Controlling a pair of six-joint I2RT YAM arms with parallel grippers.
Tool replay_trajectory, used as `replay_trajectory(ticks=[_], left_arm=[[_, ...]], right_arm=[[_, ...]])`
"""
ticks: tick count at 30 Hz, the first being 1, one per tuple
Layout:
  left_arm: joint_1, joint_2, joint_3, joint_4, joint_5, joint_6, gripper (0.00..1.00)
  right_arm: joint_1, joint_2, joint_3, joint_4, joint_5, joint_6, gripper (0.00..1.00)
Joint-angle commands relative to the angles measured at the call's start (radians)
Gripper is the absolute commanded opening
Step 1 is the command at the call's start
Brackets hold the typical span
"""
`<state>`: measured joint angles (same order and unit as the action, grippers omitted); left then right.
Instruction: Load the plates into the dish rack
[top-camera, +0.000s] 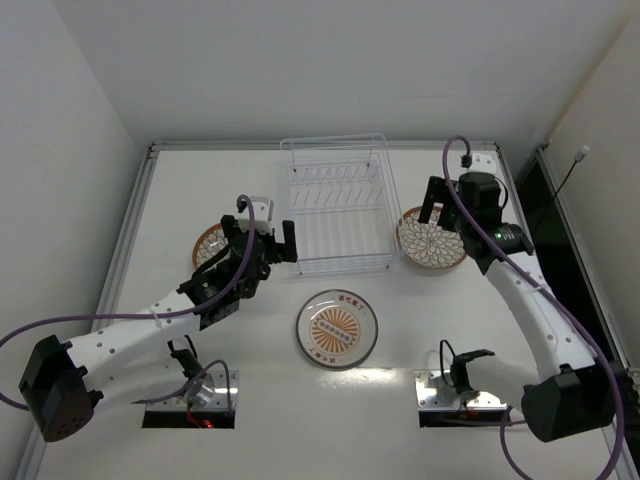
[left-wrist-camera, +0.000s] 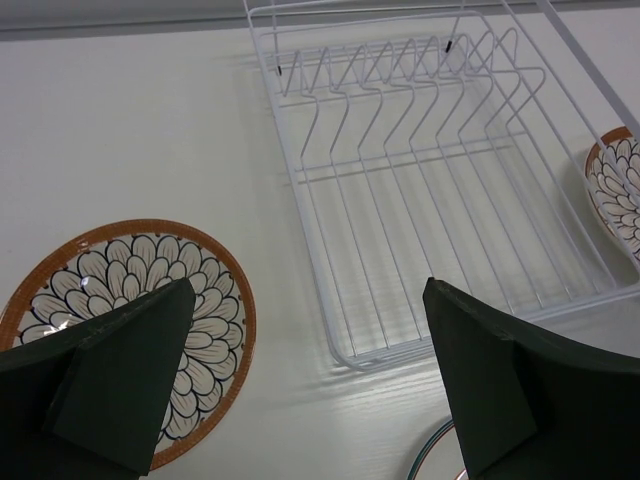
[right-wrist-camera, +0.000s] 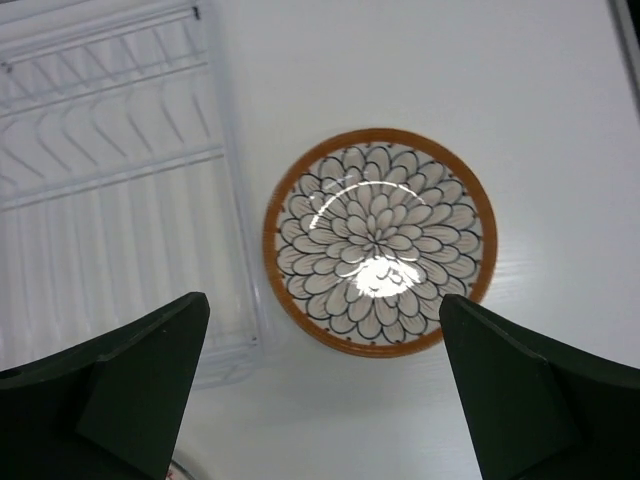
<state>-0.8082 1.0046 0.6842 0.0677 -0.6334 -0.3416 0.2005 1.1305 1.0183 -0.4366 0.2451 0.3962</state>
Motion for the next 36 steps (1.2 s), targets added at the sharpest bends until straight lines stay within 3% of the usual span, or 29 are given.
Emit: replay_trajectory(ticks=[1, 5, 8, 14, 17, 22, 28, 33, 36], left_arm=[[0.009, -0.021, 0.041, 0.027, -0.011, -0.002, 1.0], [0.009, -0.021, 0.041, 0.027, -0.011, -0.002, 1.0], [0.009, -0.021, 0.041, 0.018, -0.011, -0.002, 1.0], [0.009, -0.021, 0.041, 0.018, -0.011, 0.007, 1.0], [0.009, -0.021, 0.041, 0.018, -0.011, 0.007, 1.0], [0.009, -0.021, 0.041, 0.018, -0.011, 0.007, 1.0], [0.009, -0.031, 0.041, 0.018, -0.002, 0.007, 1.0], [0.009, -0.021, 0.041, 0.018, -0.002, 0.007, 1.0], [0.009, -0.021, 0.041, 0.018, -0.002, 0.007, 1.0]], right_arm=[[-0.025, -0.053, -0.053, -0.034, 0.111, 0.036, 1.0], [-0.061, -0.135, -0.144, 0.035, 0.16, 0.065, 1.0], [-0.123, -0.103, -0.181, 0.035, 0.151, 0.118, 1.0], [-0.412, 0.037, -0.291, 0.146, -0.309, 0.182, 1.0], [-0.505, 0.057, -0.38, 0.278, -0.445, 0.191, 1.0], [-0.647, 0.207, -0.392, 0.3, -0.575, 0.191, 1.0], [-0.726, 0.446, -0.425, 0.478, -0.855, 0.243, 0.8], [-0.745, 0.497, -0.425, 0.575, -0.893, 0.302, 0.77], [-0.722, 0.54, -0.379, 0.543, -0.872, 0.323, 0.63]])
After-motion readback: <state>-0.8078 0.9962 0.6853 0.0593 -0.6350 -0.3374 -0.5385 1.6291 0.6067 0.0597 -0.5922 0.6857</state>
